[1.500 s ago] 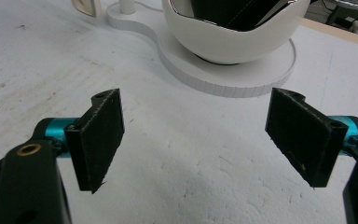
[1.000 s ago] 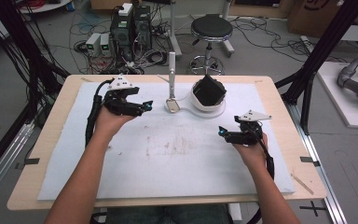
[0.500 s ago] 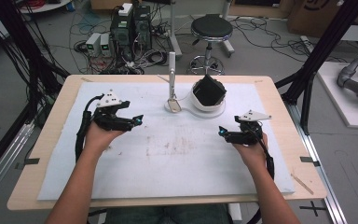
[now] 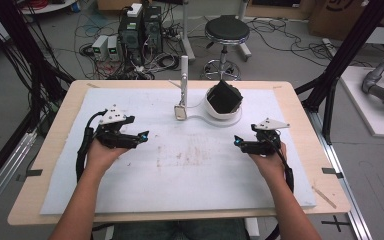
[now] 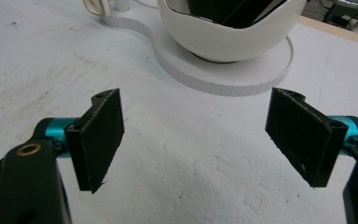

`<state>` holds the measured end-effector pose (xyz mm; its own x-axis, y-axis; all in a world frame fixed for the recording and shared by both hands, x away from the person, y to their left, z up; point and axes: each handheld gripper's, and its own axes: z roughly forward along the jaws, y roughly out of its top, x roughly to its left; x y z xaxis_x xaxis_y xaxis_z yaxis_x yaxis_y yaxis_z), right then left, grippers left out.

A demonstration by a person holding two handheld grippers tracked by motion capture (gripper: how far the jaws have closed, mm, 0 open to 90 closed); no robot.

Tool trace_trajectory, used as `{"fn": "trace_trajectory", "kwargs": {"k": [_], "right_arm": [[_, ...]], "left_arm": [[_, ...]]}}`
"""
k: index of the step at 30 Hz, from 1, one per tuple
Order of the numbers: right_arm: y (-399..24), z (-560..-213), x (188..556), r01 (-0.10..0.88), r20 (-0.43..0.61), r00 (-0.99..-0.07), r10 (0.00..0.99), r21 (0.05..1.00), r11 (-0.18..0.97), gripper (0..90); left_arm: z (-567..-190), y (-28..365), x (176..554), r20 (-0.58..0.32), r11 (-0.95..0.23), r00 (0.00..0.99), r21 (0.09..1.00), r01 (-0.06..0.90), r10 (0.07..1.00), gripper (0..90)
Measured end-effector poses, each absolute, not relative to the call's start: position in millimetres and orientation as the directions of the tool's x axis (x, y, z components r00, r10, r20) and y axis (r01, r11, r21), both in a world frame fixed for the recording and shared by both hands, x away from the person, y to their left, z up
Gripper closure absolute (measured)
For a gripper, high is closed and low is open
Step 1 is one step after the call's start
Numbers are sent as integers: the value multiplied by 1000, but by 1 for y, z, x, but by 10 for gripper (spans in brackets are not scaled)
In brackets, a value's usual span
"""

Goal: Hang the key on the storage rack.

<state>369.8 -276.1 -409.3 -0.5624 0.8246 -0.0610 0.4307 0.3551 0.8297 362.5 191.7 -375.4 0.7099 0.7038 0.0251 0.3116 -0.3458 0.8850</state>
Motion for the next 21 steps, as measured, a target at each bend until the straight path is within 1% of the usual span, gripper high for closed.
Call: {"fn": "trace_trajectory", "kwargs": {"k": [16,21], "right_arm": [[-275,-411,371,439,-51,-569,821,825,355,196],[-275,-412,371,439,-55,-569,821,824,359,196]], "left_arm": [[-382,191,362,24,-364,706,868,336,708,221],[-381,193,362,15,-350,703,875,335,711,221]]}}
